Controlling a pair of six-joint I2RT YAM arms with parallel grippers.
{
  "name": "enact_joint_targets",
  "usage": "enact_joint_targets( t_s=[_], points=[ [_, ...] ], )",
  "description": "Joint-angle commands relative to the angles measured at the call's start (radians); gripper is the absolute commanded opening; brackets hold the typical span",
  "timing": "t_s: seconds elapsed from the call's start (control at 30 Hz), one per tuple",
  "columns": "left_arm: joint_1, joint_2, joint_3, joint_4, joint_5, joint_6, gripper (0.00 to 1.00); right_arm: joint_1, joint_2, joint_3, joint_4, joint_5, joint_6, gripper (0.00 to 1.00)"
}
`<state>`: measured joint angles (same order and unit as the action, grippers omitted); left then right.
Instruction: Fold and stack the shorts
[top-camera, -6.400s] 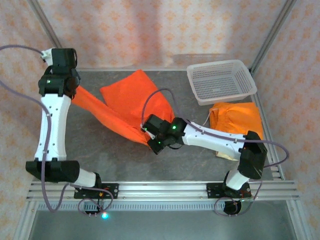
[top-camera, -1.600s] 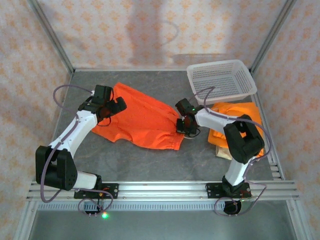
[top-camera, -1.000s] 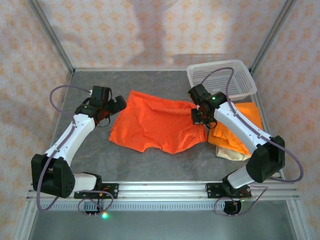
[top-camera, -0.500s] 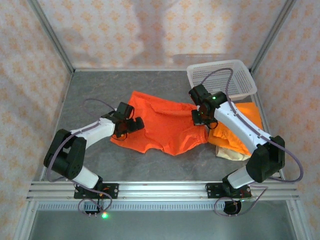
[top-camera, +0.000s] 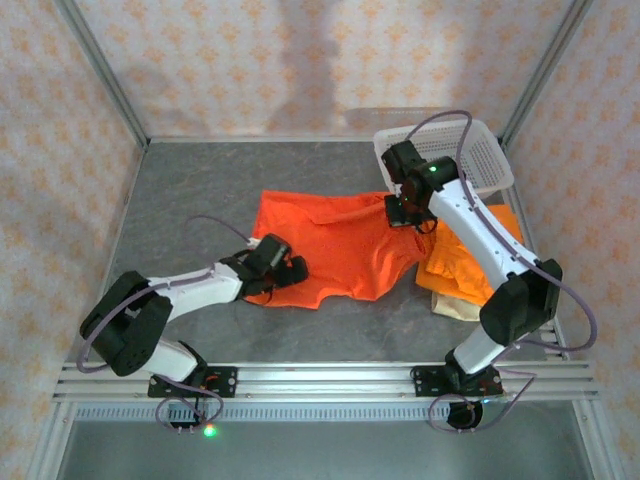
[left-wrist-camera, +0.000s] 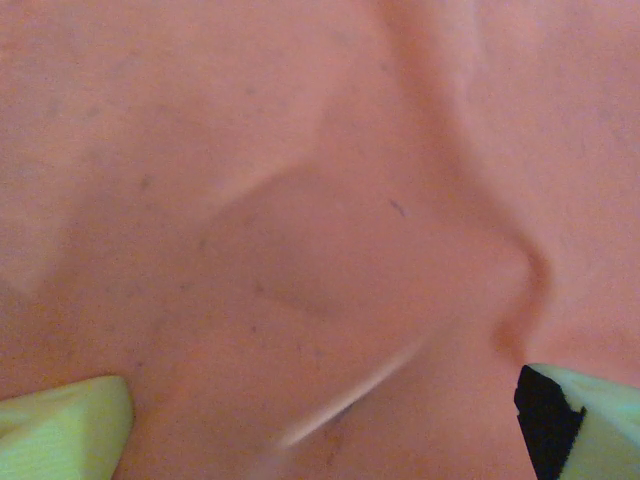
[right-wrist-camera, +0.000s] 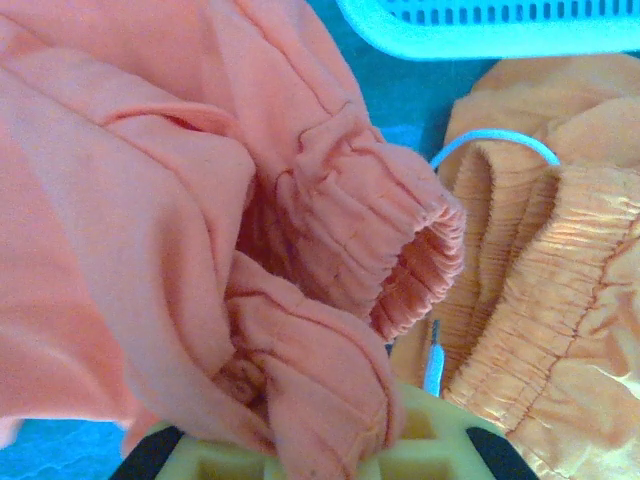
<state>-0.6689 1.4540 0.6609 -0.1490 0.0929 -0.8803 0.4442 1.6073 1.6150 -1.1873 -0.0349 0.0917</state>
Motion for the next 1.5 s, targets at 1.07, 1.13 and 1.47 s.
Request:
enact_joint_targets(
  t_s=[1.07, 1.13, 1.47],
  points=[
    [-0.285, -0.103, 0.078, -0.131, -0.14, -0.059, 1.0, 0.352, 0.566, 0.72, -0.174, -0.118, 0.294, 0.0],
    [-0.285, -0.165, 0.055, -0.155, -0.146, -0.058, 1.0, 0.368, 0.608, 0.776, -0.187, -0.13, 0.294, 0.0],
    [-0.285, -0.73, -0.107, -0.324, -0.466, -0.161, 1.0, 0.438, 0.891, 1.141, -0.276, -0.334, 0.313, 0.15]
  ],
)
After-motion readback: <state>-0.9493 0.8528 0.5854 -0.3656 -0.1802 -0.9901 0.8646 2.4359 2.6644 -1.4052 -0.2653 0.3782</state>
